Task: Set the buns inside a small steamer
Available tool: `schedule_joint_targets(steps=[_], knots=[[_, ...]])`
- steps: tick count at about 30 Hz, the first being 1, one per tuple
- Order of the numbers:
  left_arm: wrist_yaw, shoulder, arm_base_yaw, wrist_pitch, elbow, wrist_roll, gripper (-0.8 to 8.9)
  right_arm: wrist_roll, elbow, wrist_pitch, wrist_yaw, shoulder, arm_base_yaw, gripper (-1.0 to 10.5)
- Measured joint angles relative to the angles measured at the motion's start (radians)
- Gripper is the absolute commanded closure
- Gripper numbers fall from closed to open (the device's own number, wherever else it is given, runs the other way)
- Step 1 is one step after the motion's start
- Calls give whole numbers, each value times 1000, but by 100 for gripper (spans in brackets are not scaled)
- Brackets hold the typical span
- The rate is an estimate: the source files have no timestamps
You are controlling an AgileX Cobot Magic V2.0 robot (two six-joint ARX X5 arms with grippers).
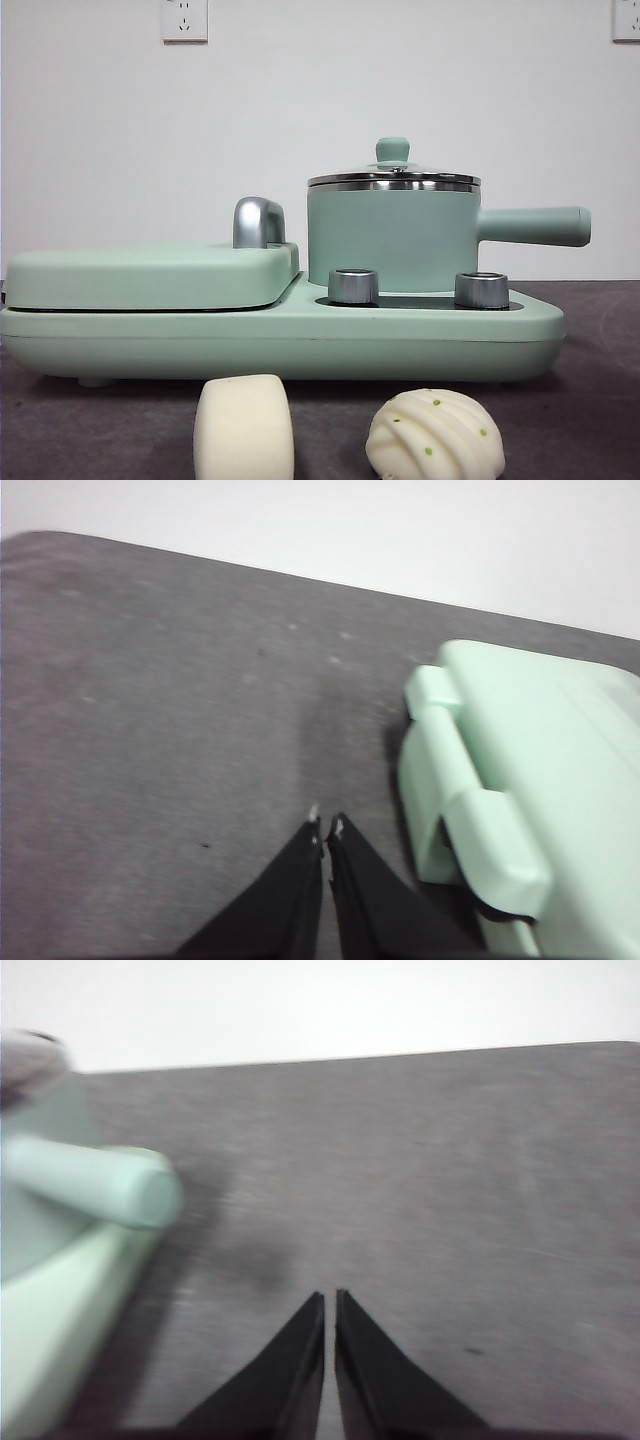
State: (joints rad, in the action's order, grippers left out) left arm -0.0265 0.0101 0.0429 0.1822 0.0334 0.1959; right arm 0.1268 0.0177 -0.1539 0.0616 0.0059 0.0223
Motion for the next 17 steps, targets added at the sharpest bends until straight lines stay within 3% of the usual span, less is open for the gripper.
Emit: schedule_joint_targets(steps=[2, 11, 17], knots=[[-3, 16, 20, 4, 3, 16, 797, 31, 5, 0, 47, 0, 1, 935], [-7, 170, 107, 23, 176, 74, 797, 169, 208, -130, 103, 26, 2, 935], [-62, 351, 153, 68, 371, 82, 797, 196, 408, -275, 198, 113, 2, 935]])
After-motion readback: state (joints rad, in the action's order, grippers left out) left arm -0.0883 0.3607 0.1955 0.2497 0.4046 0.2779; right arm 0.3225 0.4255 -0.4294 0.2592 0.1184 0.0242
